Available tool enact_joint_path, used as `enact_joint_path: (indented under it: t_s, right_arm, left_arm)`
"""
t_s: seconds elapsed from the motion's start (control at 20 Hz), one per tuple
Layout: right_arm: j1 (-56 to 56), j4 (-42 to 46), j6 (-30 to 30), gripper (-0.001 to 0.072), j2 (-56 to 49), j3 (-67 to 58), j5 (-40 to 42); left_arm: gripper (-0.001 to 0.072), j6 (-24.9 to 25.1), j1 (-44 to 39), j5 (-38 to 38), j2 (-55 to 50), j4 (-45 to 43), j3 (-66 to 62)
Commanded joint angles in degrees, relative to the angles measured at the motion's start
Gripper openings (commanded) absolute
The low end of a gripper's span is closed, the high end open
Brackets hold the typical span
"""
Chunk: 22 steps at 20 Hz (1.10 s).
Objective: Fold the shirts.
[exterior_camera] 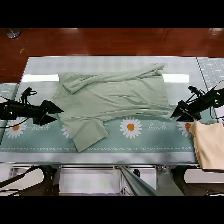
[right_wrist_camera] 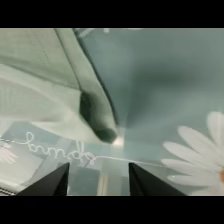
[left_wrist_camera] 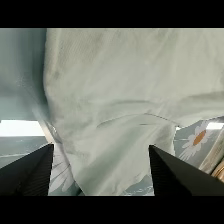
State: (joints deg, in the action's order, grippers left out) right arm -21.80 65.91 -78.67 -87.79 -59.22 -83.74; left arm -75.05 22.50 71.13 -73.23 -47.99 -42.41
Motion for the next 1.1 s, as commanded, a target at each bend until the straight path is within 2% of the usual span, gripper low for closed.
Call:
enact_joint_path:
  t_s: [0.0, 0.5, 0.65, 1.05]
  right_arm:
    - [0.1, -3.9, -0.5, 0.0466, 0.5, 2.4, 3.7]
    - [0.1, -4.0, -5.4, 0.0466, 0.4, 2.4, 8.2]
    - [0.1, -1.2, -7.1, 0.0466, 0.4, 2.4, 8.1]
    - [4.2, -0.5, -7.5, 0.0466, -1.2, 2.4, 8.8]
  left_arm:
    - [0.0703, 0.0, 0.0, 0.0, 0.0, 0.0, 0.0]
    - [0.0703, 0.0, 0.0, -0.2, 0.0, 0.0, 0.0]
    - [0.0703, 0.0, 0.0, -0.2, -0.1, 0.0, 0.0]
    - [0.0703, 0.0, 0.0, -0.6, -0.1, 0.0, 0.0]
